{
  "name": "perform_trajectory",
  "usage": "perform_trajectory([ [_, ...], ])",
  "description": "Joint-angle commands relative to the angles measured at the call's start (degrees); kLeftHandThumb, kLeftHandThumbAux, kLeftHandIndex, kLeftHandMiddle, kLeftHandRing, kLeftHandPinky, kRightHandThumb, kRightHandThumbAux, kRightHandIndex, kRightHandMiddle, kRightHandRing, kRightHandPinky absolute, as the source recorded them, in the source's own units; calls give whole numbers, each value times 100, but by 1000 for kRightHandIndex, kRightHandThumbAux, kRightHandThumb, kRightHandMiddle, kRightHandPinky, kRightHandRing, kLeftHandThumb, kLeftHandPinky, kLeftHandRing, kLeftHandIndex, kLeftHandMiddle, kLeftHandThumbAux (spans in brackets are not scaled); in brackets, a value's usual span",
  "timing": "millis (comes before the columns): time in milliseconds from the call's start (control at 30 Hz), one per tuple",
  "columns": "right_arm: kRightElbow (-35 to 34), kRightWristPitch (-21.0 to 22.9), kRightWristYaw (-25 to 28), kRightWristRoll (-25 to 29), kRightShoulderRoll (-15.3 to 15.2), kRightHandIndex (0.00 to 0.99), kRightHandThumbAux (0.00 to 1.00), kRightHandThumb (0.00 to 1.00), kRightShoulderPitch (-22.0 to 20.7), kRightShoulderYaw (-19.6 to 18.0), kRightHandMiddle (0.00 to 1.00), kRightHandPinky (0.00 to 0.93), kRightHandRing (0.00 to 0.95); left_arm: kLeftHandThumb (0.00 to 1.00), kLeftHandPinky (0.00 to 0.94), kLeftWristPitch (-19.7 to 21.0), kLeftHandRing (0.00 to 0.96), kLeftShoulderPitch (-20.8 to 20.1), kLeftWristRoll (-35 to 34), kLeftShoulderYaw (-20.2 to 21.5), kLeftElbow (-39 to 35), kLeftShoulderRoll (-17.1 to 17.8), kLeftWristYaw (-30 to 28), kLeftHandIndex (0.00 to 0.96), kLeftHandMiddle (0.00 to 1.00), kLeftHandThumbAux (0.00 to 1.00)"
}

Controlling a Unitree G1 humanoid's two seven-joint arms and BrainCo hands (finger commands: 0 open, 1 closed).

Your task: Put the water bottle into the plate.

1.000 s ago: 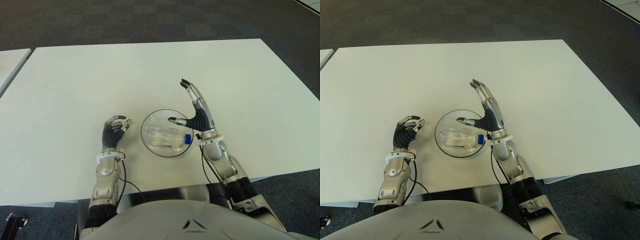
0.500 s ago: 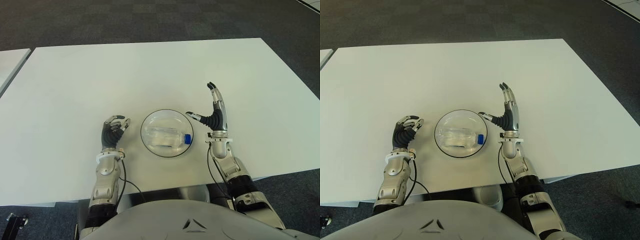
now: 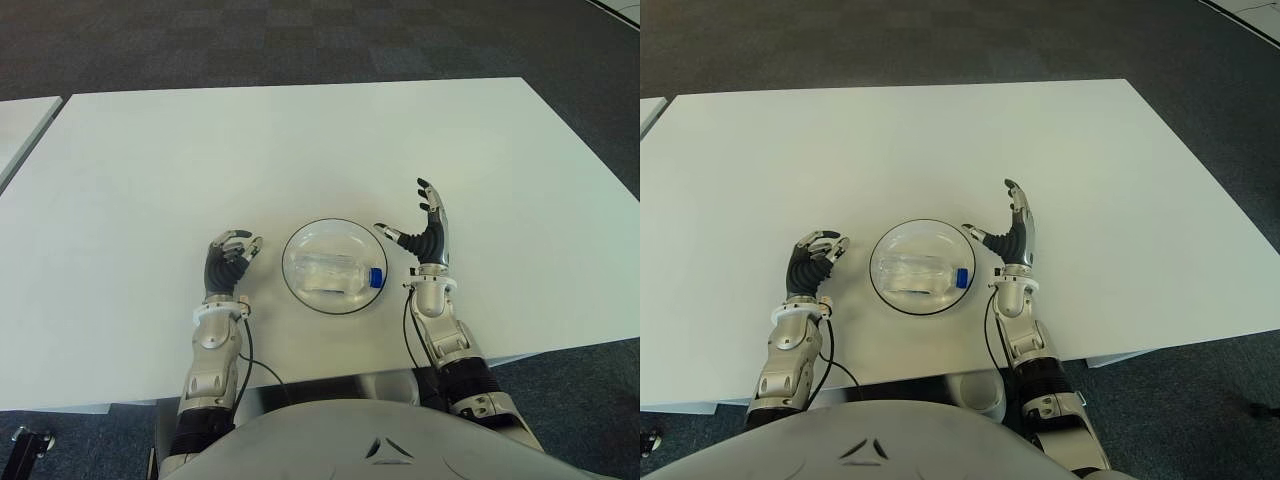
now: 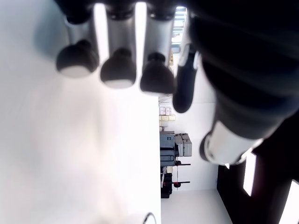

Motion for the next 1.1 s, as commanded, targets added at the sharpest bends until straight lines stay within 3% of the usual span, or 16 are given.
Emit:
perform_trajectory([
  [33,127,40,104,136,16,134,842,453,51,-48,162,239,170,704,861,195,862,52,70,-19,31,10,55,438,848,721],
  [233,395,-173,70,228,31,164,852,456,16,-65,206,266,207,704,854,131,856,68,59,-21,35,36,14,438,843,721],
  [533,736,-580,99,378,22,244,931,593,-52,-78,344,340,308,703,852,157,853,92,40,-15,-2,50,-3,438,841,721],
  [1000,861,-214,1253,1247,61,339,958,635,-121,-267,448,444,432,703,861,164,858,65,64,4,40,74,23,438,846,721],
  [1067,843,-135,1344,1314,81,385,826,682,-117,-297,460,454,448,703,863,137,861,66,59,1,54,89,2,438,849,721],
  [1100,834,-96,1371,1329,88,391,808,689,-115,-306,463,456,451,703,864,127,862,68,53,1,59,96,-8,438,850,721],
])
